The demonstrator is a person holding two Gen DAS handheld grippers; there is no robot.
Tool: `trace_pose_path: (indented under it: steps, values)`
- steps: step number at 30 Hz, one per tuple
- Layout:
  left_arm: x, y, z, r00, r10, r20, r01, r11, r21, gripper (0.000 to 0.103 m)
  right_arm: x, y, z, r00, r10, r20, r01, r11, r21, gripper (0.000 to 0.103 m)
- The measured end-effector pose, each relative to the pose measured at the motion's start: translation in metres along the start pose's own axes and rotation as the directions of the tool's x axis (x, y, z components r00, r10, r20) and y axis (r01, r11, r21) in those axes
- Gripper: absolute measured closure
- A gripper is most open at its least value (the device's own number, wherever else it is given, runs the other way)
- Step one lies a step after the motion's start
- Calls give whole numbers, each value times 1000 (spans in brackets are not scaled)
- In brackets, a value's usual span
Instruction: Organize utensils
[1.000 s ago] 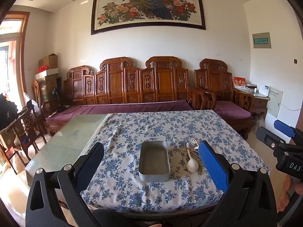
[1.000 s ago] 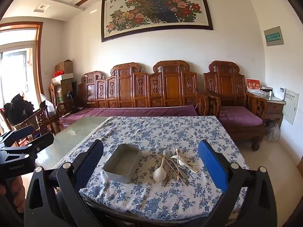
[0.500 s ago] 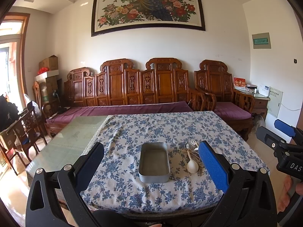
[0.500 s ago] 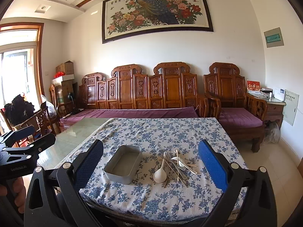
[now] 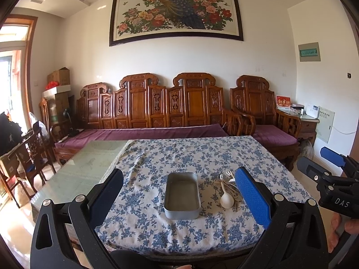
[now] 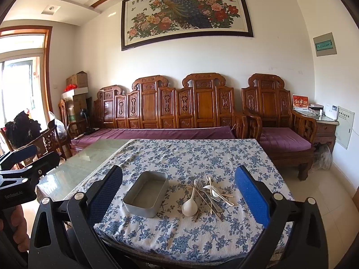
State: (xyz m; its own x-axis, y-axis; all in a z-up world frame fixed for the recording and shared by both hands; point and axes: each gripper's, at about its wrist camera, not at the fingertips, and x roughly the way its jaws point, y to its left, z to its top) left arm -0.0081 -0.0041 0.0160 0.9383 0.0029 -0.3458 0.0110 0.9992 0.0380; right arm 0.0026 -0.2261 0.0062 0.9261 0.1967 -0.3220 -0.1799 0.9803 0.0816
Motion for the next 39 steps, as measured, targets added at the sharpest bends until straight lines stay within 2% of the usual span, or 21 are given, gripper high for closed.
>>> trace_pose_path:
  steps: [39]
  values:
    - [-8, -2, 1, 1000, -10, 12, 10, 1000, -1, 6, 1, 1, -3, 1000, 5, 5, -5, 1000, -1, 2]
